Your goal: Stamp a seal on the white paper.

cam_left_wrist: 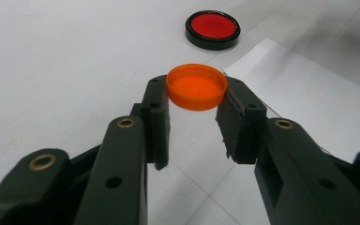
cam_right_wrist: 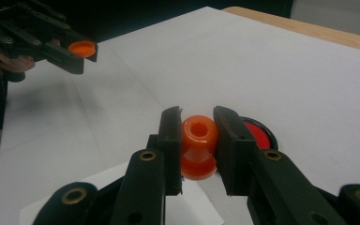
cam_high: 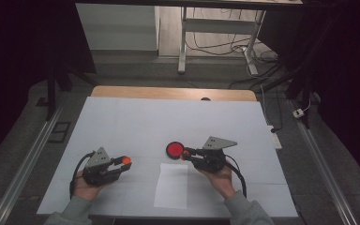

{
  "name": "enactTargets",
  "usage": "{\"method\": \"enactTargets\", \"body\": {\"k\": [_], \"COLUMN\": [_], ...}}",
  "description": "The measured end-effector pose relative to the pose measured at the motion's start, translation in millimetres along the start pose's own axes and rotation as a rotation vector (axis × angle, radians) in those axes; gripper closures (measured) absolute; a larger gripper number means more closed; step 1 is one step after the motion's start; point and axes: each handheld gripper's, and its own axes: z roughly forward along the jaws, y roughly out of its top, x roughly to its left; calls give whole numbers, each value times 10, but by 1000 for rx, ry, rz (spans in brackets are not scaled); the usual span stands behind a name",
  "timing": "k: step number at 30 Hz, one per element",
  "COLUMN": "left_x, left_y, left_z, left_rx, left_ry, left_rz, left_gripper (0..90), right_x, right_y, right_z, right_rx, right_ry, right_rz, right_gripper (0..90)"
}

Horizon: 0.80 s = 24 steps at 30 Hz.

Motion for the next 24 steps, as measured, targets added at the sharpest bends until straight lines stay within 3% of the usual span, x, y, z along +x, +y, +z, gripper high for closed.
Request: {"method": "enactTargets", "body": {"k": [10,24], "left_x": [3,1], "left_y": [-1,-2], "left_z": [1,5], "left_rx": [1,3], "left_ry": [-1,-1], "left_rz": [0,1], "left_gripper": [648,647], "right_x": [64,293], "right_y": [-71,-145], "right_z": [-25,50], "right_rx": [10,66], "right_ry": [31,102], "right_rz": [13,-30], "right_gripper": [724,723]}}
